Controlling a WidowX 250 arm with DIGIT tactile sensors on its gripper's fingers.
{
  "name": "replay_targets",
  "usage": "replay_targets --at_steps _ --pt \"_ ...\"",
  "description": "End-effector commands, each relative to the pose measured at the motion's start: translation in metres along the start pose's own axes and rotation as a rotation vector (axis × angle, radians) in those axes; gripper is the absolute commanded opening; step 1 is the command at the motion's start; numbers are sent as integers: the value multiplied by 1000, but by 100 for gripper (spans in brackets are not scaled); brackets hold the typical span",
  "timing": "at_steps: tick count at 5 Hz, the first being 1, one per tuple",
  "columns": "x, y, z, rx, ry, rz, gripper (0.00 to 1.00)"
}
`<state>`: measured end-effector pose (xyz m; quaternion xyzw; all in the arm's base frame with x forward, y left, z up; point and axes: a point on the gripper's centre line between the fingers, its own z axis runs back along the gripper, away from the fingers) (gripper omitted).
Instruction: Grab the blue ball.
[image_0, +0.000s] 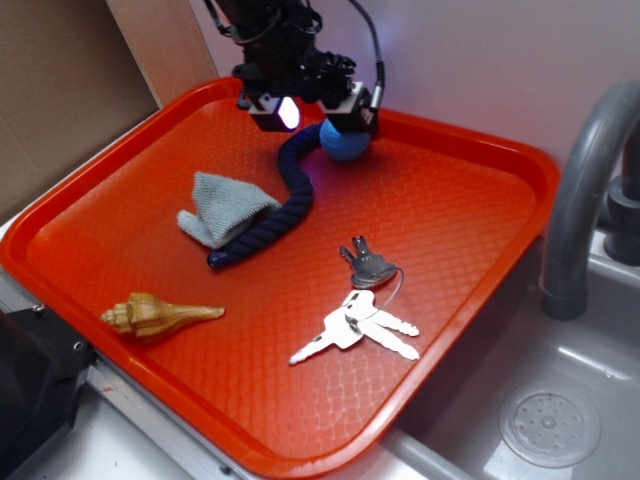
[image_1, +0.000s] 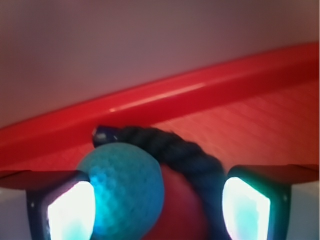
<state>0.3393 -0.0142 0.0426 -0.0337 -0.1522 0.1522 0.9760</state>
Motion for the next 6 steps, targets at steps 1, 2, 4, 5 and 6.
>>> replay_targets --at_steps 1,2,4,5,6 --pt "-5 -43 19 -132 63 -191 60" --pt "-14 -52 20 -123 72 -212 0" --pt "-11 -53 4 -94 75 -238 0" --pt "-9 -51 -4 -60 82 -243 0" --pt "-10 -43 14 -39 61 -226 0"
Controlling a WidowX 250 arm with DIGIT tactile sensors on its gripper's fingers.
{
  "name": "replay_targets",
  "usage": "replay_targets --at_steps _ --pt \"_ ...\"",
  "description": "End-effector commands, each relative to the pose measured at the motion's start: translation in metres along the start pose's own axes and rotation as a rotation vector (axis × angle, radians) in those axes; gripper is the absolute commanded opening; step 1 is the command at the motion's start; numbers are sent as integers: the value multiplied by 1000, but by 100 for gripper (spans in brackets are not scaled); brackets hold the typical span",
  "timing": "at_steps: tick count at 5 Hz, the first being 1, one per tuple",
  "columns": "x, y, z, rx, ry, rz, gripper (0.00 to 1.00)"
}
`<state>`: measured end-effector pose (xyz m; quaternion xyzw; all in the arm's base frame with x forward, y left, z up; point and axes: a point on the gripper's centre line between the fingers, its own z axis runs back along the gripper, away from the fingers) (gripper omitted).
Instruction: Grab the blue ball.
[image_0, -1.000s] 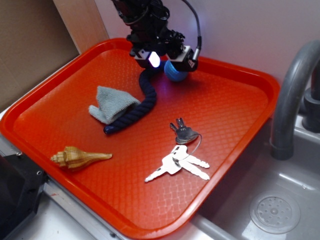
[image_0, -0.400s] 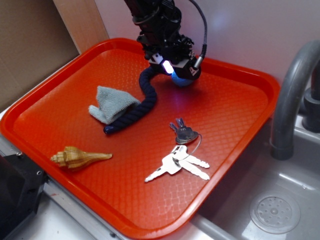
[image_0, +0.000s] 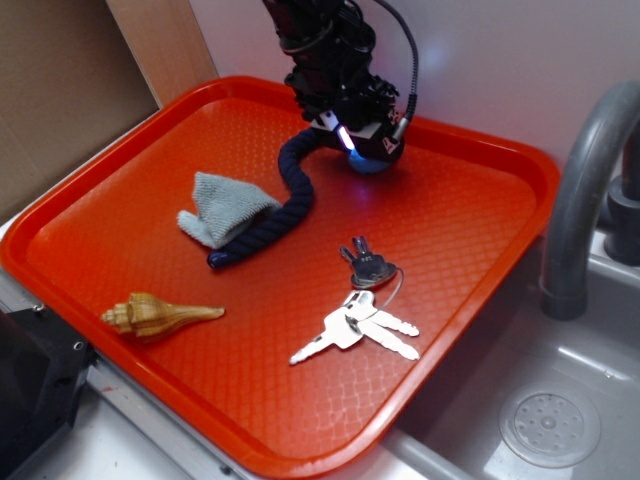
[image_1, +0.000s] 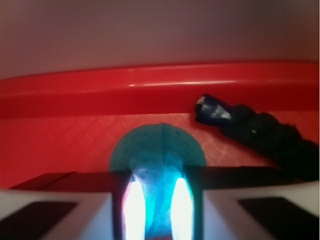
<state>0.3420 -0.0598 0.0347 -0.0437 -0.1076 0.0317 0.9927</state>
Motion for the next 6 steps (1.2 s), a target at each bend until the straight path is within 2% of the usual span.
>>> replay_targets --at_steps 1,3,4,5,6 --pt "-12 10 66 26 -98 31 0" --pt "-37 34 139 4 -118 92 0" --pt "-56 40 167 15 -110 81 0" --pt "-71 38 186 86 -102 104 0" --pt "-78 38 196 108 -92 118 0"
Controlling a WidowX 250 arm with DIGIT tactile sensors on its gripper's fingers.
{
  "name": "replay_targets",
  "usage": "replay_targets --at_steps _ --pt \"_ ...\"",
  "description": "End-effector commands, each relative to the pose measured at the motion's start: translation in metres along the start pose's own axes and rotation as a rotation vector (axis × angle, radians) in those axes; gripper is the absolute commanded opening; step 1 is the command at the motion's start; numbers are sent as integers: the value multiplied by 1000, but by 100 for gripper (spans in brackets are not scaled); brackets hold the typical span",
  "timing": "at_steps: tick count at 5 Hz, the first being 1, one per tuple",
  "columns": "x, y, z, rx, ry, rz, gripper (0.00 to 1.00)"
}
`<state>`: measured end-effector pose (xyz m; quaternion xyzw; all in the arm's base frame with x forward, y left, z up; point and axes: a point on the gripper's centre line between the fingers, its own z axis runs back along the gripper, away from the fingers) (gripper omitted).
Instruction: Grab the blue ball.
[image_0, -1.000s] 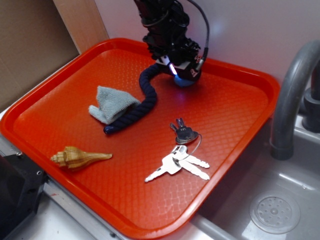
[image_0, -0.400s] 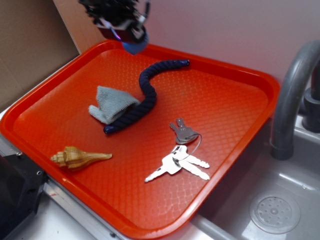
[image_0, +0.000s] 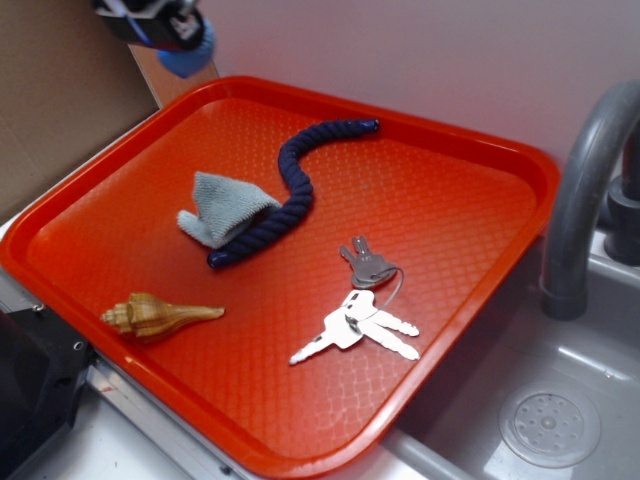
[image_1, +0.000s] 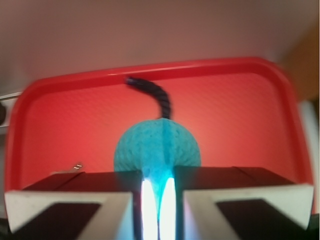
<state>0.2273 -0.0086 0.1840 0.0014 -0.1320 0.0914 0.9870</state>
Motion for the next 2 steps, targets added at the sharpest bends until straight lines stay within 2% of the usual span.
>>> replay_targets --at_steps 1,2 --pt "2 8 28 109 -29 75 0" --pt "2 8 21 142 19 60 0"
